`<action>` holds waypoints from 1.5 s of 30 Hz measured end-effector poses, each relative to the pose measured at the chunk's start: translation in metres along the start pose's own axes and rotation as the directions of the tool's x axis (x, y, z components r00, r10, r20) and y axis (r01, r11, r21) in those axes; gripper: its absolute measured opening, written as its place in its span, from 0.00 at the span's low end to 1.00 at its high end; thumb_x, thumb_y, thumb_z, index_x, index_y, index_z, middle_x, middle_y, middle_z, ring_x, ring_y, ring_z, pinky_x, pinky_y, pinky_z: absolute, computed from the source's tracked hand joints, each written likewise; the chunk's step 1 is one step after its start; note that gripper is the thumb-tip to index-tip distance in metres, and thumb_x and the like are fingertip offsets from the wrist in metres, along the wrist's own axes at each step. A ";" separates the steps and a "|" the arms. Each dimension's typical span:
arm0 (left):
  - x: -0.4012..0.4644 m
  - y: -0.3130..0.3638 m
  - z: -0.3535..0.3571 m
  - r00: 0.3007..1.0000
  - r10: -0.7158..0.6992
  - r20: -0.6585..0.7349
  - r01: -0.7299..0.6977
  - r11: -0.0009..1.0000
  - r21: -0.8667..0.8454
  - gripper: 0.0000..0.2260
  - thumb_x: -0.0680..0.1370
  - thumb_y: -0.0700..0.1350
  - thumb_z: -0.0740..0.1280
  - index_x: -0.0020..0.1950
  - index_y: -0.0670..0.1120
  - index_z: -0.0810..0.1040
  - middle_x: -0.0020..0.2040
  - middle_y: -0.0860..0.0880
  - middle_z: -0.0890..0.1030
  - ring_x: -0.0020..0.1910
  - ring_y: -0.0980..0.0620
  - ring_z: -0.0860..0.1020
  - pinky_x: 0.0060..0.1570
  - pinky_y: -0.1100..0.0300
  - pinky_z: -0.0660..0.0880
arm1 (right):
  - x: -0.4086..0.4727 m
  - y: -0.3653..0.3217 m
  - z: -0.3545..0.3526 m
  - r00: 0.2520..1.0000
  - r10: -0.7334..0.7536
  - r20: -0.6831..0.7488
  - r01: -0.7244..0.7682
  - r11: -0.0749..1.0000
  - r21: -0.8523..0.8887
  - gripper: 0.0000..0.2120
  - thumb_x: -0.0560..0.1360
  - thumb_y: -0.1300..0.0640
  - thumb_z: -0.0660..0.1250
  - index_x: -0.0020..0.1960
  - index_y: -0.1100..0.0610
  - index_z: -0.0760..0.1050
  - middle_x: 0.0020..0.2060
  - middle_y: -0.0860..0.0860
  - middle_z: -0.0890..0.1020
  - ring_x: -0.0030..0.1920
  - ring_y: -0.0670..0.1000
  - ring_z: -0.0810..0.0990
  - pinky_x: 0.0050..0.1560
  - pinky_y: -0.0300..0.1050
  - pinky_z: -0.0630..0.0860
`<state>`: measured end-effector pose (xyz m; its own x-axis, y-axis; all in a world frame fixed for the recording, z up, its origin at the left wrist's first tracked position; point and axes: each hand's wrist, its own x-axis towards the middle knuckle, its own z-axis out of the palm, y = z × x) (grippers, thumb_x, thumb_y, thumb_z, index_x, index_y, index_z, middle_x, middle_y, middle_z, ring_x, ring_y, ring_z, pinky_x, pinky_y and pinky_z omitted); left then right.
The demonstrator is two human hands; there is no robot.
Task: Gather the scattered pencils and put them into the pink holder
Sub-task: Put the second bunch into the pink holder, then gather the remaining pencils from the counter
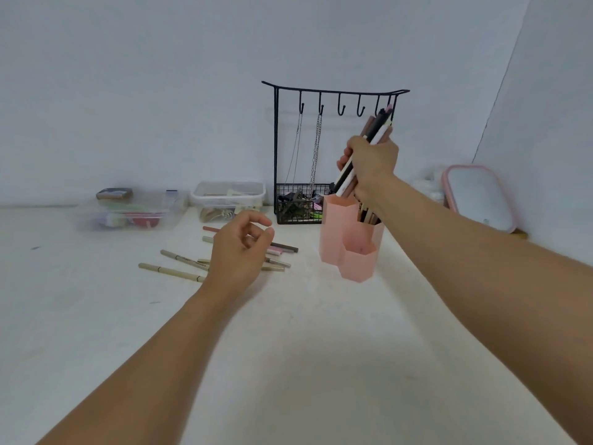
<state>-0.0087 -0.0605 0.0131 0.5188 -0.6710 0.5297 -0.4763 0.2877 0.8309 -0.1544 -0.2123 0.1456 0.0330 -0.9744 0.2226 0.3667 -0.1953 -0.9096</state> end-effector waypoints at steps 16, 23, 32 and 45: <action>0.008 -0.008 -0.020 0.986 -0.062 -0.154 0.064 0.998 0.008 0.07 0.78 0.41 0.70 0.44 0.54 0.79 0.36 0.50 0.78 0.32 0.50 0.78 0.30 0.59 0.72 | -0.024 0.025 -0.012 0.964 0.156 0.214 0.054 0.673 -0.737 0.07 0.70 0.62 0.71 0.40 0.56 0.73 0.36 0.50 0.78 0.35 0.51 0.78 0.28 0.37 0.71; 0.015 -0.013 -0.032 0.951 -0.156 -0.268 0.167 0.986 0.021 0.03 0.77 0.43 0.71 0.45 0.52 0.80 0.41 0.47 0.83 0.37 0.52 0.79 0.37 0.61 0.73 | -0.028 0.036 -0.024 0.954 -0.134 0.268 0.263 0.803 -0.535 0.37 0.64 0.59 0.81 0.68 0.52 0.68 0.52 0.49 0.81 0.49 0.47 0.80 0.41 0.34 0.74; 0.018 0.016 -0.049 0.979 -0.162 -0.120 0.180 0.971 0.158 0.02 0.76 0.45 0.72 0.45 0.48 0.81 0.36 0.52 0.79 0.32 0.56 0.75 0.36 0.62 0.70 | -0.111 0.060 0.013 0.617 -0.260 0.743 0.766 0.417 -0.490 0.04 0.73 0.56 0.71 0.48 0.53 0.81 0.43 0.46 0.81 0.43 0.47 0.78 0.48 0.45 0.77; -0.016 -0.017 -0.075 0.946 -0.201 -0.254 0.250 0.951 0.180 0.14 0.82 0.50 0.66 0.42 0.42 0.81 0.31 0.49 0.77 0.28 0.56 0.71 0.30 0.69 0.67 | -0.125 0.124 0.005 0.709 0.017 0.705 0.661 0.333 -0.673 0.06 0.77 0.59 0.68 0.50 0.57 0.83 0.42 0.48 0.77 0.43 0.48 0.74 0.48 0.40 0.69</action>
<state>0.0444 -0.0030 0.0030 0.7667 -0.5192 0.3777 -0.4511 -0.0171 0.8923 -0.1084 -0.1144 0.0065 0.6849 -0.6158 0.3895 -0.4820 -0.7838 -0.3916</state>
